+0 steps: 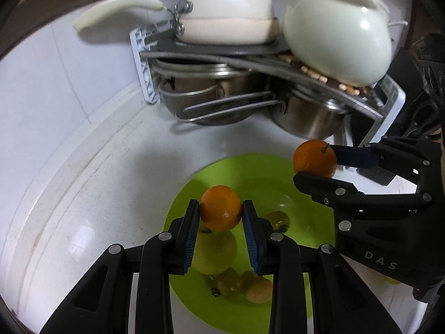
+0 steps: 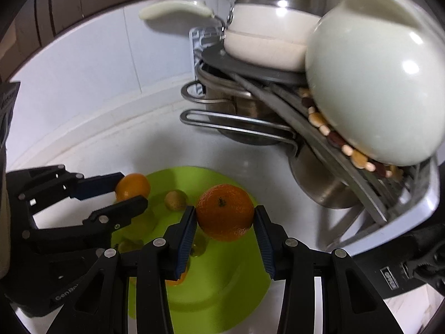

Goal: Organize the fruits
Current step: 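Carry both oranges onto the green plate and open both tools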

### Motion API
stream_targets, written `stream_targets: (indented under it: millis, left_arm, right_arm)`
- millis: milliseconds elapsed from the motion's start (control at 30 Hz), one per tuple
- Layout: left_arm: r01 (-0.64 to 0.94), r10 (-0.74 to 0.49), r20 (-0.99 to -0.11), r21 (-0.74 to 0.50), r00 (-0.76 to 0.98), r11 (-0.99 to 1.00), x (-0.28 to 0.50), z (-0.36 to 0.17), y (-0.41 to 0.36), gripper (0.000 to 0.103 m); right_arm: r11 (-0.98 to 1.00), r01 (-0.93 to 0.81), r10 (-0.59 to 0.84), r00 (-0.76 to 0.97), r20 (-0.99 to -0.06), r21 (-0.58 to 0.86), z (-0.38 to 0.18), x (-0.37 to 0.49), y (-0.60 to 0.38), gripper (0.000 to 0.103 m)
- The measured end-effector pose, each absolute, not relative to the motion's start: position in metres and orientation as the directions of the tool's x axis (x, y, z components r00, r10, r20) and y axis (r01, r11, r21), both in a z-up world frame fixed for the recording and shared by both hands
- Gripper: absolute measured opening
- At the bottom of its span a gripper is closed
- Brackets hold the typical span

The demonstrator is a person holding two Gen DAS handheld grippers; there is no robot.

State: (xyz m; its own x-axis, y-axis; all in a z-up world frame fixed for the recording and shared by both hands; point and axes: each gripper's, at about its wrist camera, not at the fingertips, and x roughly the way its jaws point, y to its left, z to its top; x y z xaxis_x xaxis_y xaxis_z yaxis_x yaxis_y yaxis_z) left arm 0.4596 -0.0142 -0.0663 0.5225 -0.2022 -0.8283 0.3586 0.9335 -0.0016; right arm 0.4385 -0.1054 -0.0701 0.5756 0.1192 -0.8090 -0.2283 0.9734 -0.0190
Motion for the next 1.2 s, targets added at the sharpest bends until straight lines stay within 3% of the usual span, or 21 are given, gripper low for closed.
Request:
stream_targets:
  millis: [467, 733, 867, 1200]
  left_arm:
    - [0.365, -0.203, -0.863, -0.023, 0.463, 0.931, 0.474, -0.09, -0.017, 0.031]
    - [0.364, -0.203, -0.863, -0.024, 0.462, 0.931, 0.474, -0.09, -0.018, 0.034]
    - [0.356, -0.198, -0.862, -0.022, 0.467, 0.934, 0.472, -0.09, -0.015, 0.037]
    - [0.329, -0.18, -0.825, 0.007, 0.536, 0.944, 0.449, -0.068, -0.008, 0.041]
  right_arm:
    - [0.972, -0.235, 0.117, 0.493, -0.862, -0.002, -0.105, 0.456, -0.107, 0.043]
    - [0.971, -0.239, 0.122, 0.48, -0.869, 0.004, -0.107, 0.458, -0.105, 0.043]
    - [0.971, -0.239, 0.118, 0.489, -0.865, -0.002, -0.105, 0.456, -0.104, 0.05]
    - [0.976, -0.217, 0.112, 0.531, -0.84, -0.007, -0.088, 0.435, -0.107, 0.05]
